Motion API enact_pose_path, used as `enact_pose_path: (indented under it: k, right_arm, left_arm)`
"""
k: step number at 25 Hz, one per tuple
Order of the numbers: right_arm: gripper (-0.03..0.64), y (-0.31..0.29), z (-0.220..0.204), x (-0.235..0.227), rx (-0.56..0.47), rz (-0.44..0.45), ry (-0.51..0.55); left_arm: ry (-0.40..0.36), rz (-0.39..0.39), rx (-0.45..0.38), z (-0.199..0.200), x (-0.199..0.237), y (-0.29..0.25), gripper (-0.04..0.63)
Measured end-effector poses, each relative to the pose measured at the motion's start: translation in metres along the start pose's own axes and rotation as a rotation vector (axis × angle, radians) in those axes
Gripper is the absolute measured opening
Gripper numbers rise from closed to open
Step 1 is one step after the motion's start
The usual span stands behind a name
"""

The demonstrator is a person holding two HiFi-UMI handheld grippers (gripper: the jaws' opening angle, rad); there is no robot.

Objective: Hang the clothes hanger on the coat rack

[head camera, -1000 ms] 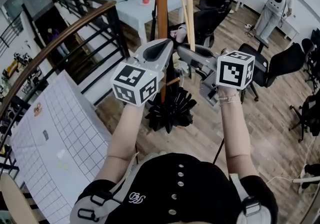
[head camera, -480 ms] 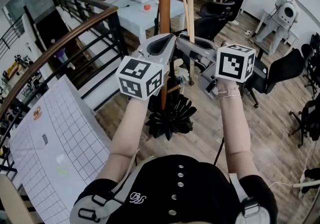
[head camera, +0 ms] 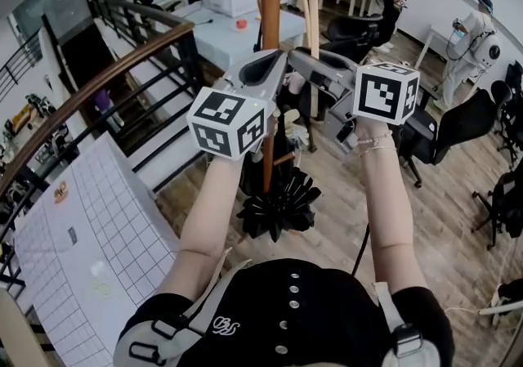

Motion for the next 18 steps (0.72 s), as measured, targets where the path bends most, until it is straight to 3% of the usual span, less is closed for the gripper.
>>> enact_pose_path:
  k: [18]
  right_arm:
    - [0.086,-0.012,0.047,-0.008,-0.078,0.029,0.023]
  left_arm:
    - [-0.072,-0.006,-0.066,0.035,0.015,-0.017,-0.002]
Point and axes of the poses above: the fingertips, and each gripper's own axes: y backward along the fingers, x to its left, z out of its top, the point moved 7 cm from there along y, backward along the fingers, and after that the axes turned 13 degrees about -z, right-handed, at the moved point
